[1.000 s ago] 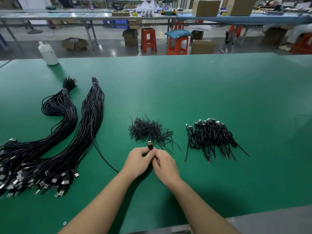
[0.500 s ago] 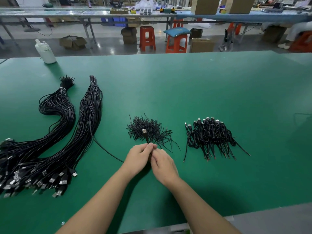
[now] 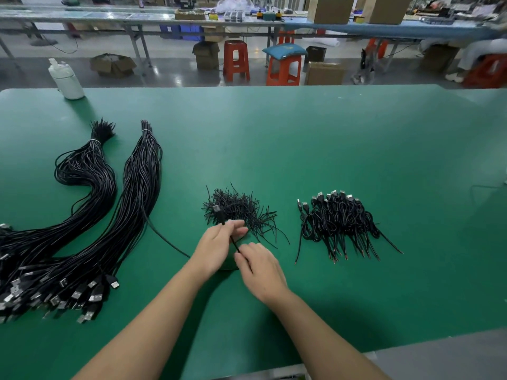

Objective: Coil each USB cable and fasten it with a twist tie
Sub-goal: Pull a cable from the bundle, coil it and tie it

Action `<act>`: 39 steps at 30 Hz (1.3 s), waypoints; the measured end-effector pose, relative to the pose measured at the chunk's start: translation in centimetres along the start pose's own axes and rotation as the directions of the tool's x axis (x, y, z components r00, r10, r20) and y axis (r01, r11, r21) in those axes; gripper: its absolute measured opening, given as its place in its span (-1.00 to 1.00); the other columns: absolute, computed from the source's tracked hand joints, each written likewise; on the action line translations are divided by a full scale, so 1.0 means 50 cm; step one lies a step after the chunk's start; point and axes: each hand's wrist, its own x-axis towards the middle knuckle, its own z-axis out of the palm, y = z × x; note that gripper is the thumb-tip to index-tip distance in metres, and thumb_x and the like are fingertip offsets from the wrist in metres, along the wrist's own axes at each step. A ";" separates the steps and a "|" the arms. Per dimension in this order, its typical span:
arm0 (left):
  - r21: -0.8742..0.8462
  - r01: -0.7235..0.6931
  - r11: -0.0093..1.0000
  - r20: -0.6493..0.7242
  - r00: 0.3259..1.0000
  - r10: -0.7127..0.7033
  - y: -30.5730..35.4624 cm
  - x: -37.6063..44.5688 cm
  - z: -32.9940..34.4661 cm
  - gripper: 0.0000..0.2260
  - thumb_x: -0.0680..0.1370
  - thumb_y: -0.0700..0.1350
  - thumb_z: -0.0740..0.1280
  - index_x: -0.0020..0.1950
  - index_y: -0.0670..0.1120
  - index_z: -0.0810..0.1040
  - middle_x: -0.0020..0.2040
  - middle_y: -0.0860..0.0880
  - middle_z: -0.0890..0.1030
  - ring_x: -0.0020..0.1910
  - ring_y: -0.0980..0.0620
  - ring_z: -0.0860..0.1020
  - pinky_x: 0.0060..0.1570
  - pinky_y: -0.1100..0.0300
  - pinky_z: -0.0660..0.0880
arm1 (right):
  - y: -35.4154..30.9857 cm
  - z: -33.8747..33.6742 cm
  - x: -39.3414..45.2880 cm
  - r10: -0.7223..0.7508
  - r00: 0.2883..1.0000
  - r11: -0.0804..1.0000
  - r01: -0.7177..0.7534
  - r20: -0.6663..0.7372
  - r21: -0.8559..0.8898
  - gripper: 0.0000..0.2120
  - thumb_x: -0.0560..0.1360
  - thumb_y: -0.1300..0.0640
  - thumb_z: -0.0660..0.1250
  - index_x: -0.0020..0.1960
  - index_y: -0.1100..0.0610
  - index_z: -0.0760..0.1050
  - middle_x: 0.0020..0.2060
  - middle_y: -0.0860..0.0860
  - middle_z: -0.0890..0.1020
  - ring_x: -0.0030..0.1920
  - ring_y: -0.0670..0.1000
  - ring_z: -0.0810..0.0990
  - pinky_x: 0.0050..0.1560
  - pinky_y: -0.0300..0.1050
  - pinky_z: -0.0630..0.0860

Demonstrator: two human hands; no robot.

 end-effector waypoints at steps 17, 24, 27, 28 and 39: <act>-0.673 0.121 0.729 0.218 0.975 0.039 0.164 -0.041 -0.056 -0.55 0.67 0.01 0.06 0.05 -0.26 0.64 -0.16 -0.20 0.70 -0.04 -0.18 0.70 -0.41 0.17 0.61 | 0.006 0.002 0.003 -0.019 0.995 0.998 0.025 0.095 -0.058 -0.69 0.66 -0.11 0.02 0.06 0.01 0.48 0.02 -0.10 0.51 0.04 -0.05 0.42 0.15 -0.07 0.37; -0.076 0.311 0.947 0.630 0.751 -0.196 0.108 -0.091 -0.147 -0.58 0.64 0.06 0.13 0.09 -0.25 0.63 0.07 -0.33 0.65 -0.27 -0.17 0.70 -0.50 0.16 0.57 | 0.006 -0.007 0.004 -0.006 0.991 1.000 0.005 0.133 0.004 -0.75 0.62 -0.11 0.12 0.05 -0.04 0.52 0.06 -0.18 0.46 0.07 -0.09 0.39 0.19 -0.05 0.36; 0.254 0.310 0.916 0.642 0.655 -0.399 0.072 -0.116 -0.166 -0.56 0.69 0.03 0.08 0.11 -0.30 0.56 0.06 -0.34 0.65 -0.25 -0.16 0.69 -0.36 0.13 0.61 | 0.007 -0.020 -0.002 -0.032 0.972 0.999 0.032 0.234 0.002 -0.74 0.61 -0.17 0.18 0.05 -0.07 0.58 0.16 -0.21 0.45 0.15 -0.11 0.32 0.28 -0.06 0.25; 0.350 0.303 0.886 0.615 0.639 -0.461 0.060 -0.123 -0.164 -0.56 0.71 0.00 0.04 0.09 -0.32 0.55 0.04 -0.34 0.65 -0.24 -0.16 0.69 -0.33 0.12 0.62 | 0.005 -0.025 -0.007 -0.037 0.961 0.999 0.033 0.275 0.019 -0.73 0.60 -0.18 0.20 0.04 -0.08 0.60 0.17 -0.21 0.44 0.18 -0.11 0.30 0.29 -0.06 0.21; 0.393 -0.015 0.919 0.232 0.969 -0.084 0.018 -0.124 -0.119 -0.62 0.71 -0.06 0.07 -0.05 -0.21 0.59 -0.26 -0.06 0.65 -0.30 0.01 0.56 -0.13 0.07 0.53 | -0.121 -0.081 -0.034 -0.043 0.945 0.684 -0.208 0.323 0.699 -0.69 0.68 0.09 0.13 -0.22 0.06 0.43 -0.42 -0.12 0.49 -0.30 0.03 0.43 -0.15 -0.10 0.41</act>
